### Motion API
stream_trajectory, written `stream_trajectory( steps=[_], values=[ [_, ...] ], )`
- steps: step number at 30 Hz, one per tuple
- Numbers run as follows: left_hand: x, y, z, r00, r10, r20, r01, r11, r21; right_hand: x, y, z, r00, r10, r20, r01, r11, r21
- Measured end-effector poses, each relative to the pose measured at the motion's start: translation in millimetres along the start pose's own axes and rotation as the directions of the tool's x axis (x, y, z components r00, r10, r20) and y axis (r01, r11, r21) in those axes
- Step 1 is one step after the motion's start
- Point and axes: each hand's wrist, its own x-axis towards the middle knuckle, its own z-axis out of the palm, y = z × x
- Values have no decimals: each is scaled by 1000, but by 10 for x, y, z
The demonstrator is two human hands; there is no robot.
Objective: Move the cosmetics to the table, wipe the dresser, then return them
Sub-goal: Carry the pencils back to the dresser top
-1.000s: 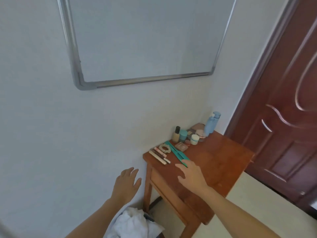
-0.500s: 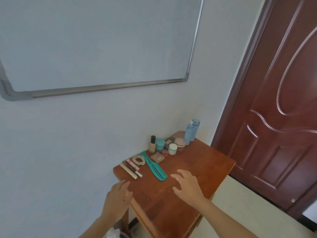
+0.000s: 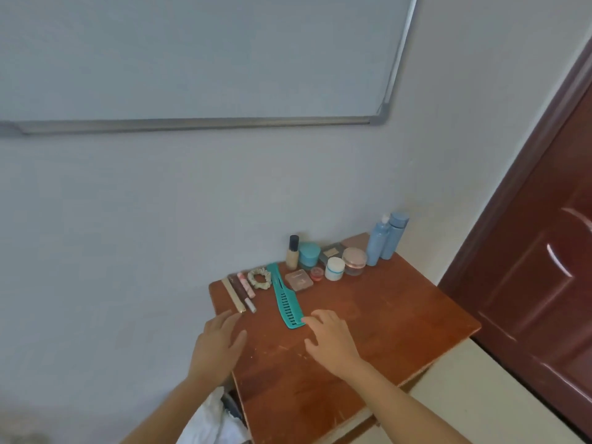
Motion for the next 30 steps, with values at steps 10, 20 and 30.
stream_trajectory(
  steps=[10,20,30],
  values=[
    [539,-403,53,975,-217,-44,214,975,-60,872,-127,274,994,-33,102,25,997,77],
    [1034,-178,611,923,-373,-95,383,912,144,1541,-131,507,996,-45,82,26,975,220],
    [1262,-80,841,855,-482,-192,517,818,251,2194,-254,689,958,-273,90,259,956,142]
  ],
)
